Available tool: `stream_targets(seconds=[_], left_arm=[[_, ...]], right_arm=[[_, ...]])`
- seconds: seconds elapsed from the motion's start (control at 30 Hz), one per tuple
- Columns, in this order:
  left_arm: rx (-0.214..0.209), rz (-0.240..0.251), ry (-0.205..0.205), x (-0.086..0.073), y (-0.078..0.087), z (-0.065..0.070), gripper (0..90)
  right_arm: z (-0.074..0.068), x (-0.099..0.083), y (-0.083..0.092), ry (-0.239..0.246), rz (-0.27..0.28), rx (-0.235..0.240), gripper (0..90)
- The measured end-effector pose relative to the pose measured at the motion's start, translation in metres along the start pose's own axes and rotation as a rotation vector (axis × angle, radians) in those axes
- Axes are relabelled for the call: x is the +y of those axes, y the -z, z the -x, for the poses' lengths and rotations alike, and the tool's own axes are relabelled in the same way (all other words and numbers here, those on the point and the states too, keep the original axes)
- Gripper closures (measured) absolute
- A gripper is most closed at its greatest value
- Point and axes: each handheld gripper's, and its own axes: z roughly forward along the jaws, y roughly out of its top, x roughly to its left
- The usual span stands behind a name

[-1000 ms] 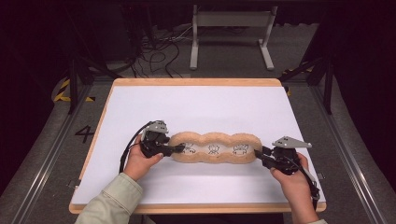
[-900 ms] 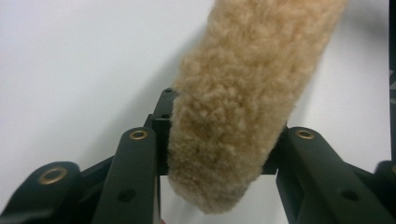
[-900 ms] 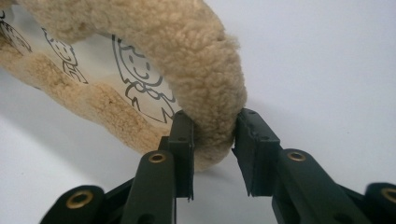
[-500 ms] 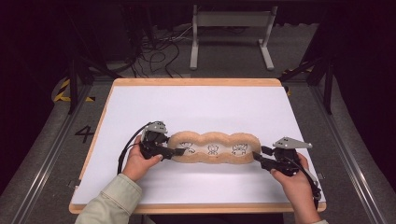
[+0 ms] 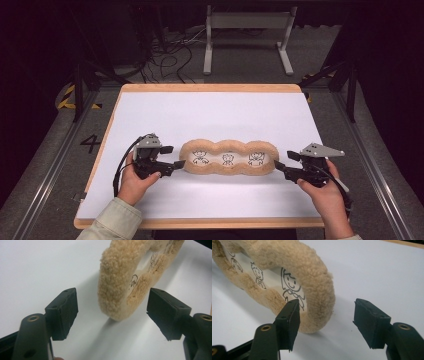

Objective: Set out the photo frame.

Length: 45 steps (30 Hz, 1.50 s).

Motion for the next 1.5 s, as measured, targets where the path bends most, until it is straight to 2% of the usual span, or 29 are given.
stream_targets(seconds=[0.17, 0.2, 0.47, 0.57, 0.63, 0.8, 0.93, 1.13, 1.27, 1.37, 1.5], left_arm=[[0.024, 0.024, 0.019, -0.006, 0.012, 0.004, 24.7], [0.042, 0.03, 0.032, -0.01, 0.017, 0.005, 24.7], [0.107, 0.06, 0.074, -0.026, 0.038, 0.004, 24.7], [0.133, 0.072, 0.09, -0.033, 0.044, 0.001, 22.0], [0.15, 0.081, 0.118, -0.04, 0.05, -0.001, 21.2], [0.19, 0.1, 0.135, -0.053, 0.06, -0.004, 19.6], [0.223, 0.121, 0.131, -0.061, 0.065, -0.007, 18.6], [0.234, 0.121, 0.137, -0.07, 0.069, -0.009, 18.4], [0.246, 0.114, 0.132, -0.076, 0.068, -0.012, 18.3], [0.238, 0.111, 0.144, -0.079, 0.068, -0.013, 18.3], [0.225, 0.089, 0.132, -0.081, 0.064, -0.016, 18.3]], right_arm=[[0.0, 0.005, 0.007, 0.035, 0.029, 0.016, 38.0], [0.0, 0.006, 0.008, 0.042, 0.032, 0.017, 37.9], [0.007, 0.014, 0.014, 0.05, 0.05, 0.052, 35.6], [0.012, 0.014, 0.015, 0.046, 0.057, 0.061, 33.6], [0.016, 0.013, 0.017, 0.05, 0.065, 0.071, 32.3], [0.026, 0.008, 0.022, 0.049, 0.08, 0.085, 30.5], [0.032, 0.006, 0.023, 0.051, 0.082, 0.104, 29.7], [0.039, -0.001, 0.021, 0.118, 0.054, 0.144, 29.5], [0.041, -0.01, 0.021, 0.142, 0.039, 0.159, 29.5], [0.043, -0.019, 0.02, 0.147, 0.038, 0.158, 29.1], [0.047, -0.033, 0.02, 0.13, 0.036, 0.15, 28.5]])
